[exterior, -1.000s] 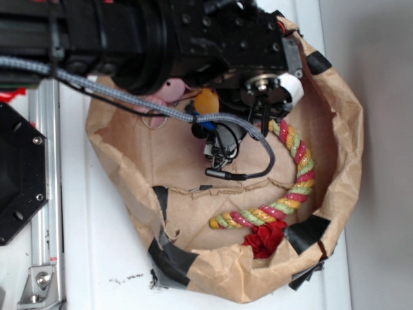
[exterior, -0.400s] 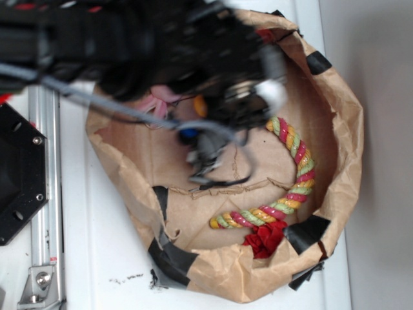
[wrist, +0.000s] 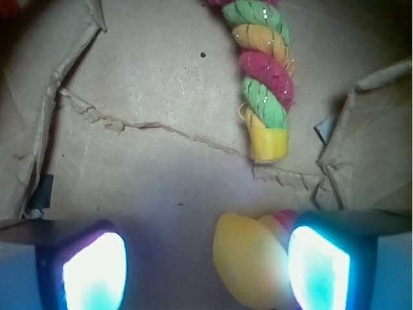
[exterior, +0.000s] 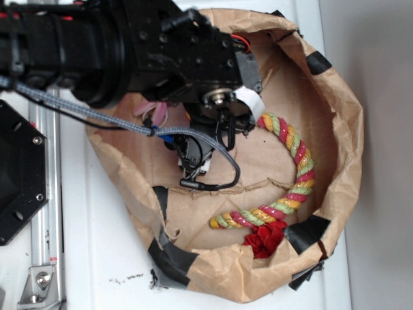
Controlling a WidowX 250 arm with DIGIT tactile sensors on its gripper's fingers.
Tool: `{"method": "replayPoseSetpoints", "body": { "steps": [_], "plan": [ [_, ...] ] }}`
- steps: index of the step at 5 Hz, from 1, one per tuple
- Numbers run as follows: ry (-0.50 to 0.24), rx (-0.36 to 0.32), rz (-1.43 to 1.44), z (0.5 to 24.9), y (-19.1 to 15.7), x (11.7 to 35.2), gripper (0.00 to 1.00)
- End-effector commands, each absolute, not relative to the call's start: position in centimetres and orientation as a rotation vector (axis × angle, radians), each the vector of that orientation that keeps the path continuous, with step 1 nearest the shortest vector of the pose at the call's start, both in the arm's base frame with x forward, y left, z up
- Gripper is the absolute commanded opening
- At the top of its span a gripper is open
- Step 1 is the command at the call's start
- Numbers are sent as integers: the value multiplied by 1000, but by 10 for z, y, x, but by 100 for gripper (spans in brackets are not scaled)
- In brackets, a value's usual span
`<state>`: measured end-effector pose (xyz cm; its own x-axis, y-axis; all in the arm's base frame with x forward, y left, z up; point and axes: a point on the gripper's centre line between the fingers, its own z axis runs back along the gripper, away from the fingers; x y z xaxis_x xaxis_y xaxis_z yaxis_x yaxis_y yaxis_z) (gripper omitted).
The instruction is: Grab the yellow duck.
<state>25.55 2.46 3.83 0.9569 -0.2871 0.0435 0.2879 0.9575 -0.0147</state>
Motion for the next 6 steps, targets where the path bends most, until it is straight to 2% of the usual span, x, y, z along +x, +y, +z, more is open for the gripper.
{"method": "replayPoseSetpoints", "body": {
  "steps": [1, 2, 4, 6],
  "plan": [
    [-98, 20, -297, 49, 27, 269, 100],
    [-81, 25, -296, 43, 30, 271, 100],
    [-25, 89, -277, 22, 52, 263, 100],
    [-35, 102, -278, 28, 53, 261, 100]
  ]
}}
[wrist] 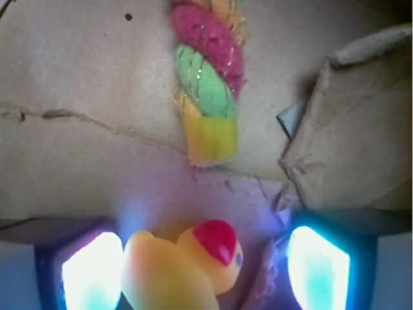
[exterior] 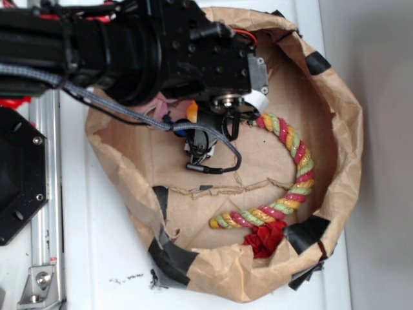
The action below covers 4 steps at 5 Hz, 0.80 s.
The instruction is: Grab the yellow duck.
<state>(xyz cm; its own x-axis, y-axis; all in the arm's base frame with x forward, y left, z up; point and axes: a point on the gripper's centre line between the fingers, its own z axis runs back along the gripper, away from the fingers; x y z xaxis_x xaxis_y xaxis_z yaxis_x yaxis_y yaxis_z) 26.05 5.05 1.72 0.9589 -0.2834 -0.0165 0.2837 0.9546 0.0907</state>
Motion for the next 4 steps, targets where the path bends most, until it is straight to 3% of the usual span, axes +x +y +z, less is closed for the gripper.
{"method": "replayPoseSetpoints", "body": {
  "steps": [1, 4],
  "plan": [
    [-53, 126, -283, 27, 55, 260, 0],
    [-101, 138, -289, 45, 50, 268, 0]
  ]
}}
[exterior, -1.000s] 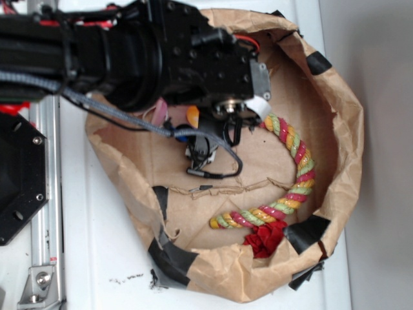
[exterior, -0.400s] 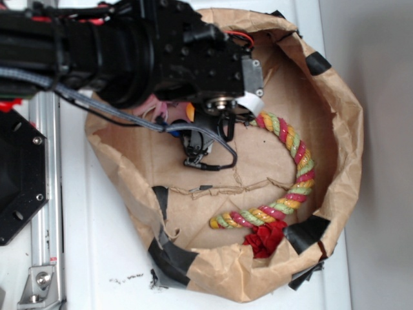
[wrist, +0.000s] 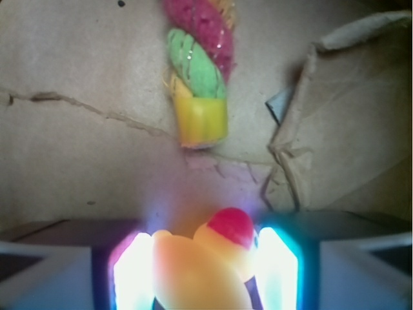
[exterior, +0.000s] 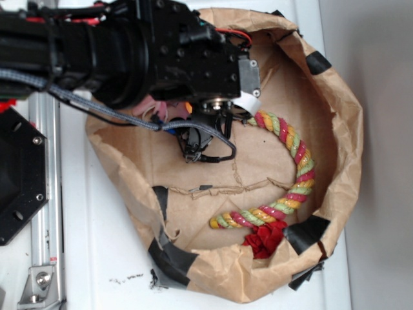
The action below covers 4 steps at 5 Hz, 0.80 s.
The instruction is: Grab the yellow duck.
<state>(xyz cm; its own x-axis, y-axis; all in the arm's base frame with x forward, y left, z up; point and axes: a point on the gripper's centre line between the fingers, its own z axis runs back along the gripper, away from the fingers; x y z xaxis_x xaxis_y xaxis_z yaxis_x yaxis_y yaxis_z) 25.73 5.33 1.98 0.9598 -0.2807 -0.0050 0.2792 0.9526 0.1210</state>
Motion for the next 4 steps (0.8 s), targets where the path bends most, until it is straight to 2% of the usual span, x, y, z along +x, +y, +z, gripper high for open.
{"method": "replayPoseSetpoints", "body": {
  "steps": [1, 2, 3, 4],
  "plan": [
    [-178, 112, -296, 73, 38, 279, 0],
    [-291, 92, -290, 126, 4, 296, 0],
    [-265, 51, -248, 166, -15, 306, 0],
    [-179, 18, -169, 162, -21, 303, 0]
  ]
}}
